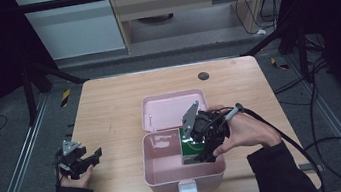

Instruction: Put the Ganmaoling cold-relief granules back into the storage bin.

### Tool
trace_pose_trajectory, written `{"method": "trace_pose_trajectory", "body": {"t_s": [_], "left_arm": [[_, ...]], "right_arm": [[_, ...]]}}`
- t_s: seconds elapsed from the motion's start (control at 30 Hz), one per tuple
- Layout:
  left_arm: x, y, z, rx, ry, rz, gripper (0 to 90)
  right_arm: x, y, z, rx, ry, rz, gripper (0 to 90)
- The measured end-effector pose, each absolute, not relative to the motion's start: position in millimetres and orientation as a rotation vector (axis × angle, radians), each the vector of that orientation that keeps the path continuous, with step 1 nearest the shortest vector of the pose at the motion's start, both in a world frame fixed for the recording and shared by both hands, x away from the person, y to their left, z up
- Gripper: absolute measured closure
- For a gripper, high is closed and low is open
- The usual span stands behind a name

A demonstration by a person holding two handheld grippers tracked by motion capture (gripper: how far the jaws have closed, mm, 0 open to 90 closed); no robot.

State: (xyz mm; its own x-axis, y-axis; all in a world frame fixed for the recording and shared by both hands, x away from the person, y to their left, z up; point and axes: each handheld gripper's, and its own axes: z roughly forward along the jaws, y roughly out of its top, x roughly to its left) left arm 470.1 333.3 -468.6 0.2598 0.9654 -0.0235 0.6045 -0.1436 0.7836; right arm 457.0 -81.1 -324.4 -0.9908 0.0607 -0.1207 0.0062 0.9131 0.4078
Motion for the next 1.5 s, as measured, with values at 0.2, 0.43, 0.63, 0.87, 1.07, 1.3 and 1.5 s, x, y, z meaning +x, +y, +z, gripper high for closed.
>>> {"method": "trace_pose_trajectory", "body": {"t_s": [0.2, 0.43, 0.63, 0.87, 1.07, 1.3, 1.5], "left_arm": [[470, 334, -468, 1.840, 1.429, 0.665, 35.5], [471, 333, -469, 1.845, 1.429, 0.662, 35.6], [470, 333, -469, 1.842, 1.429, 0.664, 35.6], [471, 333, -469, 1.845, 1.430, 0.662, 35.7], [471, 333, -469, 1.848, 1.426, 0.663, 35.7], [471, 334, -469, 1.841, 1.432, 0.667, 35.7], [472, 335, -469, 1.844, 1.432, 0.663, 35.7]], "right_arm": [[458, -81, -338, 0.054, 2.959, 0.604, 16.0], [460, -86, -356, 0.093, 2.992, 0.592, 16.1], [462, -86, -367, 0.089, 3.012, 0.576, 16.1], [463, -86, -377, 0.072, 3.033, 0.538, 15.8], [464, -84, -387, 0.036, 3.044, 0.485, 15.4], [467, -91, -396, 0.083, 3.054, 0.508, 13.5], [469, -96, -387, 0.100, 3.016, 0.585, 9.9]]}}
